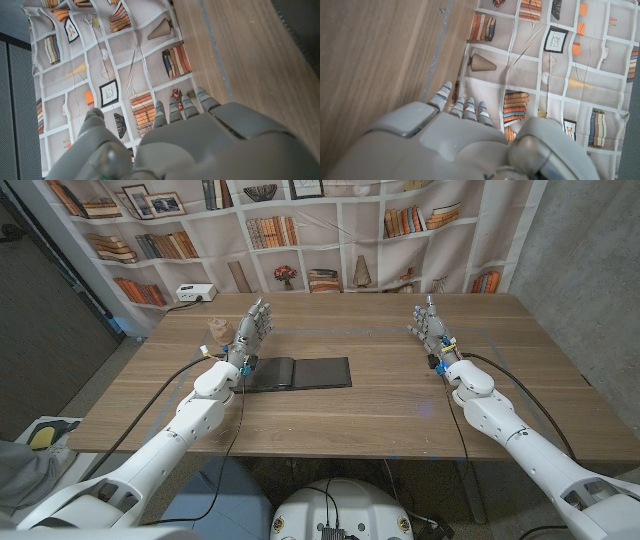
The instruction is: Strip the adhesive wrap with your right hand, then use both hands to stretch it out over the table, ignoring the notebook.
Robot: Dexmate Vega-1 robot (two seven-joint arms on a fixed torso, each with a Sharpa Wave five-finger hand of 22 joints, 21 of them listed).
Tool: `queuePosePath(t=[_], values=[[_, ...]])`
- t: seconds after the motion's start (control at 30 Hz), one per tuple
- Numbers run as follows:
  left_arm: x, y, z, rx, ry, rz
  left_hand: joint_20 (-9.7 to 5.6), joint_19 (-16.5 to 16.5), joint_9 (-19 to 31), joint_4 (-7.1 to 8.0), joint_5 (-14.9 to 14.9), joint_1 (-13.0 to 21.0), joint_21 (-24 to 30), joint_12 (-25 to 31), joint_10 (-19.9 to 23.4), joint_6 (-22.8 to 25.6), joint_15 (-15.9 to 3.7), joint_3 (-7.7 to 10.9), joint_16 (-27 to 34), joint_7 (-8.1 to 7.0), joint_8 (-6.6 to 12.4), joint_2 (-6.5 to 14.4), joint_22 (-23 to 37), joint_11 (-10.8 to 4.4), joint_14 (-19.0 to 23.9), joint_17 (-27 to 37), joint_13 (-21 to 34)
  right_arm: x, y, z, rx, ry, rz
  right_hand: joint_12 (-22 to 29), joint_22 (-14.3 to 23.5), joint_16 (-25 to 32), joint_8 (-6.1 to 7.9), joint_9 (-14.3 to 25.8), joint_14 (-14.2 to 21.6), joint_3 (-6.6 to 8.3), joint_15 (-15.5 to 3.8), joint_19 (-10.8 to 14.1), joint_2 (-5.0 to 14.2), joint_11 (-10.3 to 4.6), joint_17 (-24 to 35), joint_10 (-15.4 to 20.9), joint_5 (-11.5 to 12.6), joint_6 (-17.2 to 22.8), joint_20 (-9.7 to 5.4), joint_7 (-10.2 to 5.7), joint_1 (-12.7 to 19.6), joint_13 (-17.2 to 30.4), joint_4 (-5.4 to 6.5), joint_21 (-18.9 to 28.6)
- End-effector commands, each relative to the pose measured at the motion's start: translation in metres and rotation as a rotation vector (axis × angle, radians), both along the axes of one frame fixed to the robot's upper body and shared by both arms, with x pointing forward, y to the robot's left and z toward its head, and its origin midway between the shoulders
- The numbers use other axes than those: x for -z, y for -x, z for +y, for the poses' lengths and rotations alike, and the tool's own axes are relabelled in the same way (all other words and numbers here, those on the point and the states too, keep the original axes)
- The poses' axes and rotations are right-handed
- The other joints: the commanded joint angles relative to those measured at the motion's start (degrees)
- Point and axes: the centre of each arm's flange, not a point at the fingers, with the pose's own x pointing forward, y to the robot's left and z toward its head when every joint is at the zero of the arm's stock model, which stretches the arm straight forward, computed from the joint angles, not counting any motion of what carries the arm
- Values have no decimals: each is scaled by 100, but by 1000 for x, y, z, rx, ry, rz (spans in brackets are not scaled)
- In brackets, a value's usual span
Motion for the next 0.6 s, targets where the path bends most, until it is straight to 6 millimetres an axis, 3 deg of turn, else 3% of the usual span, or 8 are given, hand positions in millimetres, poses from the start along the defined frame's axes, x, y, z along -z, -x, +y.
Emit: queuePosePath(t=[0.03,0.37,0.6], values=[[-3,-1,-8,27,-16,0,46,0,7,5,33,64,37,25,42,29,38,36,28,-9,20,2,24,-4,-21,29,28,1,0,3,-8,-9,4,27,7,33,34,18,-40,-35,-7,-16,0,50,17,5,34,1,53,61,64,18,-3,20],[-2,1,-4,20,-12,-16,46,-5,7,4,33,67,34,17,25,24,32,35,29,-13,13,5,24,4,-17,29,27,-1,2,6,-12,-1,-3,28,7,33,34,18,-42,-34,-11,-17,2,54,17,12,27,0,55,65,63,18,-4,21],[-1,3,0,8,-7,-34,-115,-55,6,0,31,80,20,-50,-153,-107,-76,32,-7,-42,-36,12,23,-32,-139,27,25,-3,3,9,-34,14,-28,1,7,13,26,17,-108,-59,12,-88,-20,65,26,-52,10,-21,60,47,13,15,15,-3]])
